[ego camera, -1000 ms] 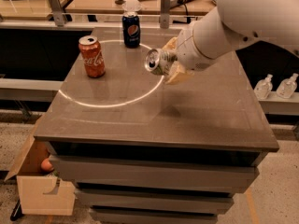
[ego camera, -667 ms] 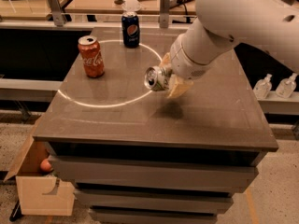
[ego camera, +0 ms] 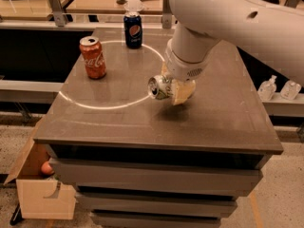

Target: Knock 7up can over

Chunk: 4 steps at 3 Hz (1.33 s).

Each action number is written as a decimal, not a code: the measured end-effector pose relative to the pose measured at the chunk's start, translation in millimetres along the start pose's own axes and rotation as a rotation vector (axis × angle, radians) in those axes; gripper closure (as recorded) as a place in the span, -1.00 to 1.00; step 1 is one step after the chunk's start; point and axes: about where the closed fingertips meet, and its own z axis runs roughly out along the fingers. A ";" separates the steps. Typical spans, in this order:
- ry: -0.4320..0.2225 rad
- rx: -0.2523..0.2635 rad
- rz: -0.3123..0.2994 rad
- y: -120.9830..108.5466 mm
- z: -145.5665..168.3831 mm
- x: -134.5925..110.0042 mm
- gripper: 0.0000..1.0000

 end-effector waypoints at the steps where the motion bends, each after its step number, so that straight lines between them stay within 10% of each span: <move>1: -0.009 -0.040 -0.020 0.0 -3.2 -1.1 -0.42; 3: -0.100 -0.071 -0.006 3.4 -4.3 -18.0 -1.00; 4: -0.197 -0.028 0.150 1.7 -7.8 -6.4 -1.00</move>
Offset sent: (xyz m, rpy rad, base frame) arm -0.0083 0.0112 0.0049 0.0380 0.1102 0.0606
